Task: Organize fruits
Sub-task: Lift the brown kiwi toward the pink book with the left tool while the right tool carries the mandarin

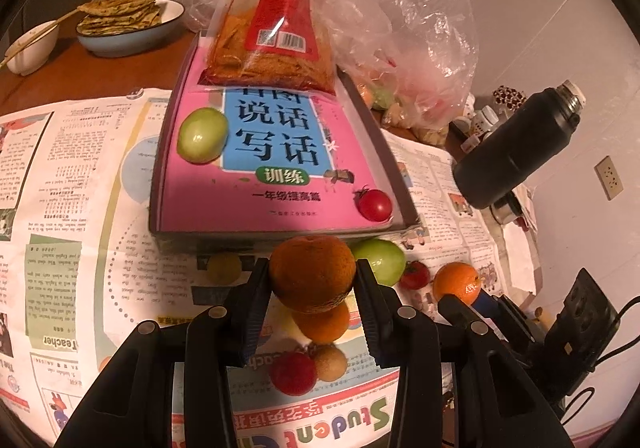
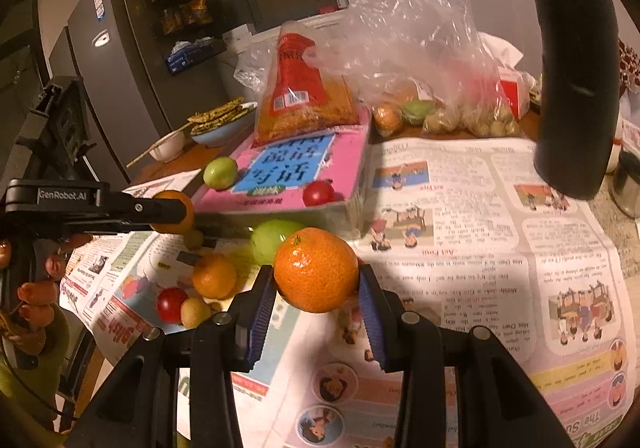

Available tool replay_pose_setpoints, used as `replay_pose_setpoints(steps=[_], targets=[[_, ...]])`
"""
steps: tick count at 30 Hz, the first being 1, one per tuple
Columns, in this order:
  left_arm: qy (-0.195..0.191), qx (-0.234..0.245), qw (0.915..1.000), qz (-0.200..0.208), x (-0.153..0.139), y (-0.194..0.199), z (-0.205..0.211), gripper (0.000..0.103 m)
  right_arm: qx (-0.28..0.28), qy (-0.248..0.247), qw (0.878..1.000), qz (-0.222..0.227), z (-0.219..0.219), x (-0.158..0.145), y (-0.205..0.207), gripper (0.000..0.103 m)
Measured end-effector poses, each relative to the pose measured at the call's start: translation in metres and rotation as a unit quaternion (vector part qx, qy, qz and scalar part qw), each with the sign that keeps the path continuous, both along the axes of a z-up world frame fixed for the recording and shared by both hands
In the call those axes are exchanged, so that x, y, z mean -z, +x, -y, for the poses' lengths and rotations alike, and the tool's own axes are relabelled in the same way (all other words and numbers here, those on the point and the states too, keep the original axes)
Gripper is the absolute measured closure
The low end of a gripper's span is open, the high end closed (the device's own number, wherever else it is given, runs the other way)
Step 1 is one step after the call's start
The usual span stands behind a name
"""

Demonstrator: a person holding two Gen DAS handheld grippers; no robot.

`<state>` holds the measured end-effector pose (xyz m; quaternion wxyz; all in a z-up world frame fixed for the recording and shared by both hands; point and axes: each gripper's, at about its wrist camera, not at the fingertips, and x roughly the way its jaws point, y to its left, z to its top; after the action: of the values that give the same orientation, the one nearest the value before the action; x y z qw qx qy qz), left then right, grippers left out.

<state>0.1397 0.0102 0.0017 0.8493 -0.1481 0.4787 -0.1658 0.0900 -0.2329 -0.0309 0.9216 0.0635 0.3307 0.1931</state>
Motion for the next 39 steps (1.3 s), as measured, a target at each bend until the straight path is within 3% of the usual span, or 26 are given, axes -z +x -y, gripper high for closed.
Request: replay_pose_setpoints(steps=[14, 39], targets=[[0.029, 0.000, 0.9995, 0.013, -0.013, 0.006, 0.013, 0.060, -0.003, 0.019, 0.999, 0.037, 0.002, -0.029, 0.008, 0.061], [0.041, -0.010, 0.9985, 0.036, -0.028, 0.026, 0.006, 0.060, -0.010, 0.017, 0.999, 0.051, -0.009, -0.046, 0.027, 0.061]])
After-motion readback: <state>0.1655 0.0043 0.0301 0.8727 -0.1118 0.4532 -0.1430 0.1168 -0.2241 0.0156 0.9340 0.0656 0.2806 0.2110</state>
